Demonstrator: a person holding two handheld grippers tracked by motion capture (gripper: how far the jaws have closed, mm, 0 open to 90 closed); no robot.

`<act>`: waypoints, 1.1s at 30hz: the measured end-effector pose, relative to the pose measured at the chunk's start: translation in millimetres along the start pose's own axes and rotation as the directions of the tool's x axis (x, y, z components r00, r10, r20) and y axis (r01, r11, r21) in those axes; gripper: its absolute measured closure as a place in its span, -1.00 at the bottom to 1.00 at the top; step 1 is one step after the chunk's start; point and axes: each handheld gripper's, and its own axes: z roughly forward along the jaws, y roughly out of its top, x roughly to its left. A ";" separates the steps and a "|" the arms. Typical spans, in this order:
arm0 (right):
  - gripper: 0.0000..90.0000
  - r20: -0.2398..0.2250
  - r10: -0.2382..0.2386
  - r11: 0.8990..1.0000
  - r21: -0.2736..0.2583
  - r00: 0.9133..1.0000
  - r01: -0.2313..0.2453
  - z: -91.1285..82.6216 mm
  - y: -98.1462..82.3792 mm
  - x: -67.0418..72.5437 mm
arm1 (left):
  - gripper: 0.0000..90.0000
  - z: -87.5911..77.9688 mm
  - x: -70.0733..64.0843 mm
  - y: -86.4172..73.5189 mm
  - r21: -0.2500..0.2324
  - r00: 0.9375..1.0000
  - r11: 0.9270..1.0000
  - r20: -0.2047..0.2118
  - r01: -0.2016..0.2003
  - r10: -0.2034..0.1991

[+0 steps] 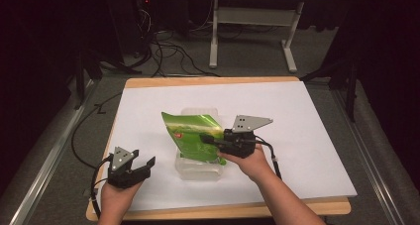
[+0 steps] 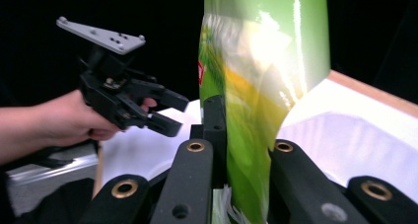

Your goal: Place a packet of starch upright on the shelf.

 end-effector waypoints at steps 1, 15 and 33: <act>0.92 0.003 0.001 1.000 0.001 1.000 -0.001 -1.6 0.5 0.4 | -0.21 0.0 0.0 -0.1 -0.002 1.000 1.000 0.001 0.000 0.000; 0.92 0.048 -0.003 1.000 -0.030 0.999 0.004 -18.4 5.8 -2.9 | -0.21 -0.9 3.7 0.2 -0.006 1.000 1.000 -0.003 0.011 -0.011; 0.92 0.035 -0.019 0.999 0.045 0.999 0.018 20.2 -2.5 3.4 | -0.22 -1.8 3.0 0.0 -0.004 1.000 1.000 0.003 0.013 -0.013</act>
